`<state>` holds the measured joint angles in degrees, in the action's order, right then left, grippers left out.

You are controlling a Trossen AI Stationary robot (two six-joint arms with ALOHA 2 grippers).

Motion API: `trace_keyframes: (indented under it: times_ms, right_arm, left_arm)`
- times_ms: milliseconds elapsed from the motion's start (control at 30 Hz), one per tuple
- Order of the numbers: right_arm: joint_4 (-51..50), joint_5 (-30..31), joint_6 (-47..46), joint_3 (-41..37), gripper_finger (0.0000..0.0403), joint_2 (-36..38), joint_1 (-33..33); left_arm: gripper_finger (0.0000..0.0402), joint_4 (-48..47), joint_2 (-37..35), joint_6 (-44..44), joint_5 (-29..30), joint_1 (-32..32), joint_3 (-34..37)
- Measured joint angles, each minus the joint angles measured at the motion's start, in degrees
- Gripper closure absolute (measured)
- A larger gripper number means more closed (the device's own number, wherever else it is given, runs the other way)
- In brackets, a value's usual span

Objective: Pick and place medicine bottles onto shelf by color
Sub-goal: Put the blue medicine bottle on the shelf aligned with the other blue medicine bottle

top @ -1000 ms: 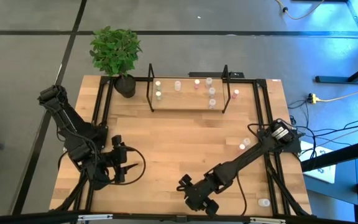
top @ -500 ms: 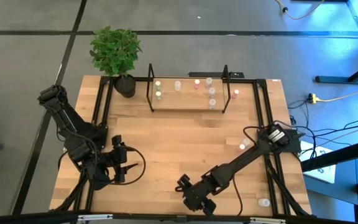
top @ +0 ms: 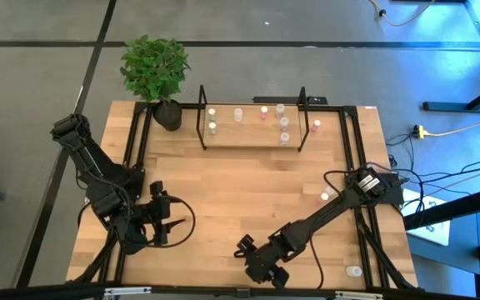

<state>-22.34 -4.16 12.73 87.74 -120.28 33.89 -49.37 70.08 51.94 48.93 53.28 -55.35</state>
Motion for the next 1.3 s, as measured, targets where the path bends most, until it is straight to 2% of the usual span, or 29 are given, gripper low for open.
trace_keyframes:
  times_ms: [233, 400, 567, 1067, 1300]
  right_arm:
    - [2.39, -0.27, 0.00, 0.00, 0.0182, -3.27, -0.26]
    - [3.17, -3.46, -0.19, -0.02, 0.0182, -3.45, -0.90]
    - [3.40, -3.41, -0.22, -0.02, 0.0186, -3.44, -0.88]
    - [3.31, -2.97, -0.56, -0.02, 0.0296, -3.42, -1.20]
    - [3.27, -0.87, -5.35, -0.02, 0.0290, -3.39, -2.77]
  left_arm:
    - [0.0138, 0.61, 0.01, 0.07, 0.00, 0.00, 0.00]
    - [0.0138, 0.88, 0.00, 0.15, -0.18, 0.00, 0.00]
    - [0.0138, 1.12, 0.01, 0.15, -0.20, 0.01, 0.00]
    - [0.0138, 1.08, 0.00, 0.13, -0.20, 0.00, 0.00]
    - [0.0138, 1.06, 0.00, 0.11, -0.20, 0.00, -0.01]
